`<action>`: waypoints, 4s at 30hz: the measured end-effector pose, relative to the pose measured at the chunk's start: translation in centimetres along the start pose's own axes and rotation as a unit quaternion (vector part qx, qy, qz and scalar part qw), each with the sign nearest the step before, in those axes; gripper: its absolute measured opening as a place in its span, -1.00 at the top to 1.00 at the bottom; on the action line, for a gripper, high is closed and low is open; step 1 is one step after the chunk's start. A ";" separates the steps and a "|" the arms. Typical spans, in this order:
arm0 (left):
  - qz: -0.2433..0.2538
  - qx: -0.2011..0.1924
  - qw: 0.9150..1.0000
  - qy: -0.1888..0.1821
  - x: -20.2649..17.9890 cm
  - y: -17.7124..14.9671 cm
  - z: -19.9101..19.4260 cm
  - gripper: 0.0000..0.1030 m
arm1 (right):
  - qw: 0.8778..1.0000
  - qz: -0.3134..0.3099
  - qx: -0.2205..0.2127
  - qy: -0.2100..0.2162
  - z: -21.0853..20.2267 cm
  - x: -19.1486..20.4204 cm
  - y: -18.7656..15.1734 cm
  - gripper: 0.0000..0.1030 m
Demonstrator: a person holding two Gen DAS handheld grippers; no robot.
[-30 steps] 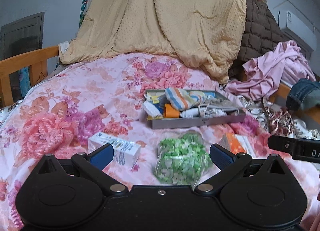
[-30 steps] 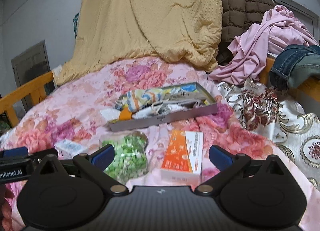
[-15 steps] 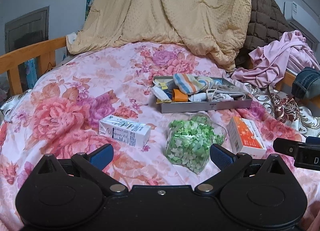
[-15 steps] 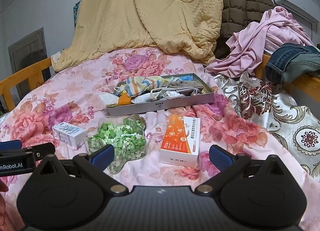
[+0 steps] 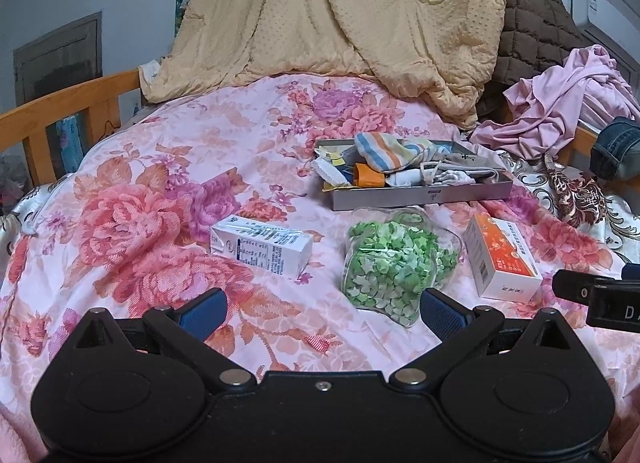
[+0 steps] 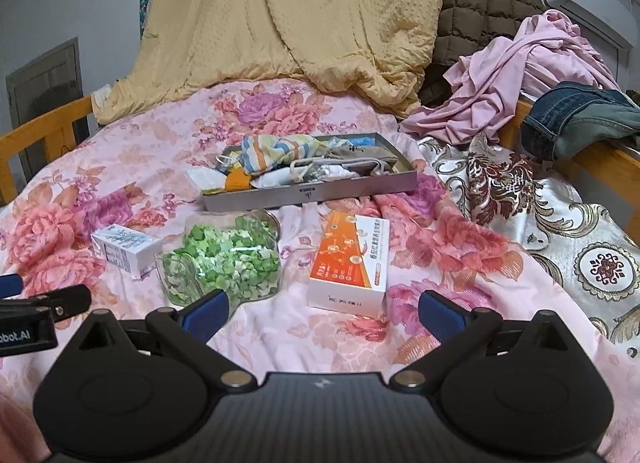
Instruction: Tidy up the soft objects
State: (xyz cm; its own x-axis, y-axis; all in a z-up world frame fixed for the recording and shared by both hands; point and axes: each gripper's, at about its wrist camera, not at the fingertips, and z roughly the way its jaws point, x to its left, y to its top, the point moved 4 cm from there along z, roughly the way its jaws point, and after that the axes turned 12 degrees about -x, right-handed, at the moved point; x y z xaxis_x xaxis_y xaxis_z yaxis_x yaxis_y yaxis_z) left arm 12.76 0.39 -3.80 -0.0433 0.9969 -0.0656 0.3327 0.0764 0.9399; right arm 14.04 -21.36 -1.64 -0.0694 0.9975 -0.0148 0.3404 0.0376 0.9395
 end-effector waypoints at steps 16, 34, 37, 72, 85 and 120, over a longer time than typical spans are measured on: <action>-0.005 0.005 1.000 0.009 0.3 -0.2 0.0 -0.98 | 1.000 -0.005 0.019 -0.014 0.4 -0.3 -0.4 -0.99; -0.004 0.006 1.000 0.009 0.3 -0.3 -0.1 -0.98 | 1.000 -0.007 0.023 -0.015 0.5 -0.4 -0.5 -0.99; -0.004 0.006 1.000 0.009 0.3 -0.3 0.0 -0.98 | 1.000 -0.007 0.023 -0.015 0.5 -0.4 -0.5 -0.99; -0.004 0.007 1.000 0.009 0.2 -0.3 -0.1 -0.98 | 1.000 -0.007 0.024 -0.016 0.5 -0.3 -0.4 -0.99; -0.003 0.008 1.000 0.010 0.2 -0.3 -0.1 -0.98 | 1.000 -0.008 0.024 -0.015 0.5 -0.2 -0.5 -0.99; 0.001 0.033 0.999 0.006 -0.2 -0.4 -0.5 -0.98 | 1.000 -0.008 0.026 -0.016 0.5 -0.2 -0.4 -0.99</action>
State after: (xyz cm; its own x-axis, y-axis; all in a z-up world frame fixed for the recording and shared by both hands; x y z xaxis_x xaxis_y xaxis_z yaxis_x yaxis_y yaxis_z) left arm 12.21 0.15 -4.01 -0.0528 0.9968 -0.0594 0.3938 0.0754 0.9161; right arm 14.39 -21.55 -2.20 -0.0458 0.9981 -0.0413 0.3871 0.0558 0.9203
